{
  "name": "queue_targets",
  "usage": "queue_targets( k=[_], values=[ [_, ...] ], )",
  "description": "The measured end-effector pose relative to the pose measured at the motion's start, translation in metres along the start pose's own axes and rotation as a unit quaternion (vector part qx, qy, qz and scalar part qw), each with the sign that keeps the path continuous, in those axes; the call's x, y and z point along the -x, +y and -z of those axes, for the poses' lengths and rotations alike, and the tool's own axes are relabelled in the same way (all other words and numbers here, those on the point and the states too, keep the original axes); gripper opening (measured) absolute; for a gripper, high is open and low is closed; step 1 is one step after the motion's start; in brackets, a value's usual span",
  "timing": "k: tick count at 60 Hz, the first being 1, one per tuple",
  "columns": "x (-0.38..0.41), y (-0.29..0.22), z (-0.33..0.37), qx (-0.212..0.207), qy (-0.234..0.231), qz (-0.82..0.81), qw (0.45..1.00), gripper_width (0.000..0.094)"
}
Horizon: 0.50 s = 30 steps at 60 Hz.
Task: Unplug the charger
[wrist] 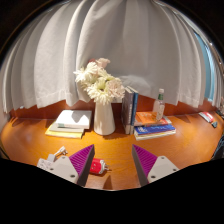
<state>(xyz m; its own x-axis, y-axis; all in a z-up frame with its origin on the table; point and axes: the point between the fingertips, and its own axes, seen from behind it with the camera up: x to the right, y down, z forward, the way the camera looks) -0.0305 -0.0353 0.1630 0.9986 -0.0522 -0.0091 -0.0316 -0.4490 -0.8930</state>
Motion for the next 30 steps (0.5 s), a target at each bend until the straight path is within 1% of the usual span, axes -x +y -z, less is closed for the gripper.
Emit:
queue_targets(
  k=[4, 9, 12, 24, 30],
  values=[
    [-0.007, -0.023, 0.028, -0.021, 0.018, 0.001, 1.000, 0.0739],
    [-0.011, -0.048, 0.070, -0.049, 0.026, -0.001, 0.998, 0.0740],
    [-0.013, -0.054, 0.091, -0.054, 0.031, -0.004, 0.998, 0.0739],
    [-0.026, -0.049, 0.170, -0.061, 0.061, 0.001, 0.996, 0.0735],
    [-0.026, -0.038, 0.195, -0.061, 0.060, 0.001, 0.996, 0.0735]
  ],
)
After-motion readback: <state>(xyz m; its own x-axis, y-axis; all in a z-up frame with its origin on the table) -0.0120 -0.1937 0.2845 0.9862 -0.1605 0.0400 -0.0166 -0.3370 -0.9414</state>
